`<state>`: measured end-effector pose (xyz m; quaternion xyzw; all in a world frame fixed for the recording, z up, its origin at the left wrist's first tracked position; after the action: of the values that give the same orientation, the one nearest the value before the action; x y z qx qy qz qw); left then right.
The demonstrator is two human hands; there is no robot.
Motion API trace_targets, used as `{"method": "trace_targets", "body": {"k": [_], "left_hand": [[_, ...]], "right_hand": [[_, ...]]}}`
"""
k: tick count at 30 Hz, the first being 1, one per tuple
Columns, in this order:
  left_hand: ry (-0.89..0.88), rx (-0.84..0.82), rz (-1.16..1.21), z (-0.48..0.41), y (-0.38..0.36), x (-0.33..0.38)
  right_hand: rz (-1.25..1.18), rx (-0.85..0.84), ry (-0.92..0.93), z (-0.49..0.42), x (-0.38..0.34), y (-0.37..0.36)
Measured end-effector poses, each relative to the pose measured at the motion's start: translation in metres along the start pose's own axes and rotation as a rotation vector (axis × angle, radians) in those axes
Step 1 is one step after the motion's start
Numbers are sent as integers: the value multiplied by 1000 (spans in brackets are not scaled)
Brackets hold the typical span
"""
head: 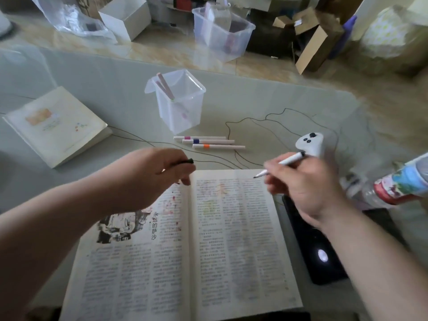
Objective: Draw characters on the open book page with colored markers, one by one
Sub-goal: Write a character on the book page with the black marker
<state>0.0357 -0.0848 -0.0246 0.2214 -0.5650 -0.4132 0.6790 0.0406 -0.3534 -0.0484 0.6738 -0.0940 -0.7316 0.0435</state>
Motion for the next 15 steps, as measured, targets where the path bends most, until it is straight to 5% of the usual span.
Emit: {"method": "trace_targets", "body": {"k": [3, 15], "left_hand": [[49, -127, -107, 0, -25, -5], [67, -372, -325, -3, -53, 2]], "right_hand": [[241, -215, -11, 9, 22, -43], [362, -279, 0, 1, 40, -51]]}}
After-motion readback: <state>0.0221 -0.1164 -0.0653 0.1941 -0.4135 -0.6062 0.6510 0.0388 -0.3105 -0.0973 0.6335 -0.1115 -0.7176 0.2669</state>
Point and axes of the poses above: each hand's wrist, its own z-axis away from the middle knuckle, its own y-axis out of the back of the hand, x = y × z, the point moved 5 cm from there along -z, towards the middle knuckle, and after that the axes turned 8 degrees about y, right-handed, at the moved point
